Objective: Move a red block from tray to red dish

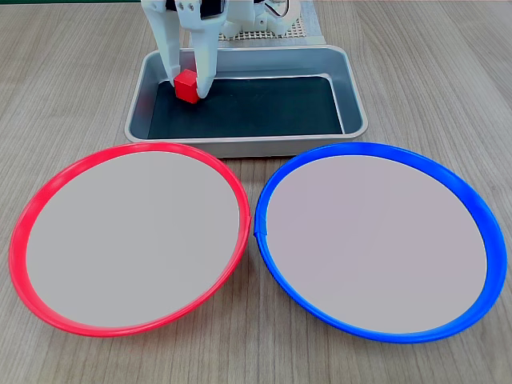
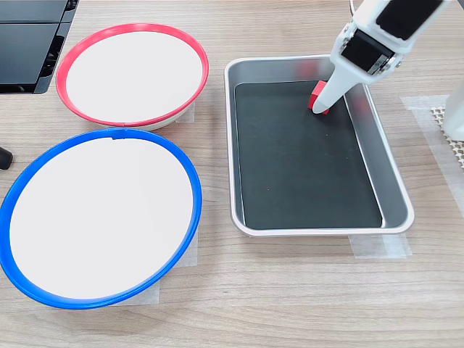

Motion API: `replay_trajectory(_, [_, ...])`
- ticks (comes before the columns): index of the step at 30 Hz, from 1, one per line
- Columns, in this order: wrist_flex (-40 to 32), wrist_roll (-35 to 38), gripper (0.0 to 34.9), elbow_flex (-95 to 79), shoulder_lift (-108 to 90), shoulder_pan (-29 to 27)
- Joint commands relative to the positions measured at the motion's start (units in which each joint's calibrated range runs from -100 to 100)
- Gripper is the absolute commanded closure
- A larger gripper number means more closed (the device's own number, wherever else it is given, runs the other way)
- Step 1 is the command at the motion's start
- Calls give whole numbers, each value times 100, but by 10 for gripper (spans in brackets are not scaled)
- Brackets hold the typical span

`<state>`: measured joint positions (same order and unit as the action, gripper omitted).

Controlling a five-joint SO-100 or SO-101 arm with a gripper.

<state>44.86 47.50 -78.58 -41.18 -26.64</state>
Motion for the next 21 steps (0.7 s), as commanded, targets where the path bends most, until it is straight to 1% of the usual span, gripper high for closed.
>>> replay_trajectory(1, [-165,-112,346,-121,-83,231])
replay_trajectory(4, [-74,-327,347,25,-168,523])
replay_trajectory(6, [-74,-777,347,407,-270,937])
replay_trajectory(8, [-248,-1162,347,690,-305,1181])
replay_trajectory(10, [-792,-1753,347,1081,-287,1379])
replay_trajectory(12, [-1453,-2217,347,1509,-134,1435])
replay_trajectory(13, [-1643,-2320,347,1636,-49,1445])
replay_trajectory(17, [-2864,-2794,346,2374,804,1426])
replay_trajectory(19, [-3359,-2867,346,2701,1512,1464])
replay_trajectory(21, [-3665,-2872,346,2984,2160,1483])
